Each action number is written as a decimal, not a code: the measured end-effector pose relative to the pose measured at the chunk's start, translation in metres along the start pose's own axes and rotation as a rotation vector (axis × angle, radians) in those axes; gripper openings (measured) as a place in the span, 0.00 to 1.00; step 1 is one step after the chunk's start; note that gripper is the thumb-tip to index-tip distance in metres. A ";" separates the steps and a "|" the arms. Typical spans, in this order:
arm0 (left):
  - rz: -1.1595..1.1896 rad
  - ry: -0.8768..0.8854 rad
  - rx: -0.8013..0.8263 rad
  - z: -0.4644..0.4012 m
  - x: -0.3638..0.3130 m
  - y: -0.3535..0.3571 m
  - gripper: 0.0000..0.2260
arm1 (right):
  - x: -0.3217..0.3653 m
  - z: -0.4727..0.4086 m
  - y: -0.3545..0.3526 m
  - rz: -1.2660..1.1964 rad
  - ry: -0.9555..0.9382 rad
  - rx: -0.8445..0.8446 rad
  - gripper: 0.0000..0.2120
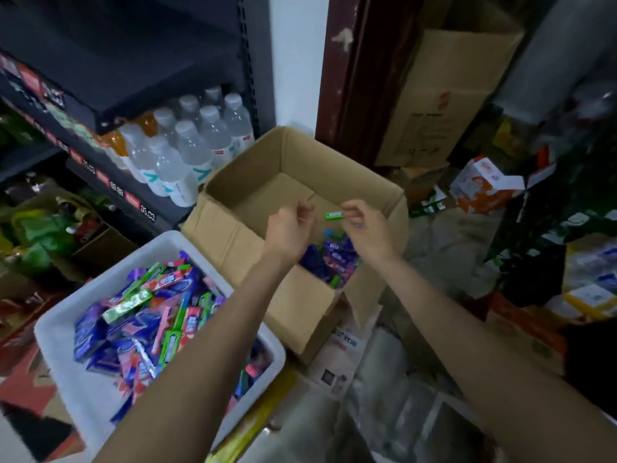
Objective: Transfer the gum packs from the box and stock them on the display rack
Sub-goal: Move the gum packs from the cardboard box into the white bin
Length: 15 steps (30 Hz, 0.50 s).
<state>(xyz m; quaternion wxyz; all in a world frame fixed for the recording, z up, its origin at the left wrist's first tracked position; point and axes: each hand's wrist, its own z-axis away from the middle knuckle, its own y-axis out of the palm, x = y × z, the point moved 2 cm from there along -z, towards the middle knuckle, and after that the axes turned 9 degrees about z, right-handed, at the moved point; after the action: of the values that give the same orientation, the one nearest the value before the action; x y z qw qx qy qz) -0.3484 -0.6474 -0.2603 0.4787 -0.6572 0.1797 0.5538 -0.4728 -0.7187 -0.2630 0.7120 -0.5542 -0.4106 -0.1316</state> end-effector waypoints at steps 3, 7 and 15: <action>-0.050 -0.111 0.051 -0.042 0.005 0.043 0.10 | -0.032 -0.054 -0.008 0.114 0.105 0.163 0.18; -0.132 -0.200 0.181 -0.078 0.021 0.081 0.13 | -0.065 -0.103 -0.007 0.279 0.142 0.282 0.25; -0.456 -0.130 0.457 -0.127 0.058 0.119 0.27 | -0.088 -0.159 0.019 0.432 0.179 0.495 0.28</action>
<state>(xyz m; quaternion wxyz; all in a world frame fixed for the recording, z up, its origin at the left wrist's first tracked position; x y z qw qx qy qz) -0.3498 -0.7925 -0.3724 0.7361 -0.5192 0.1166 0.4184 -0.4460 -0.8781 -0.3479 0.8696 -0.4249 -0.2392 0.0779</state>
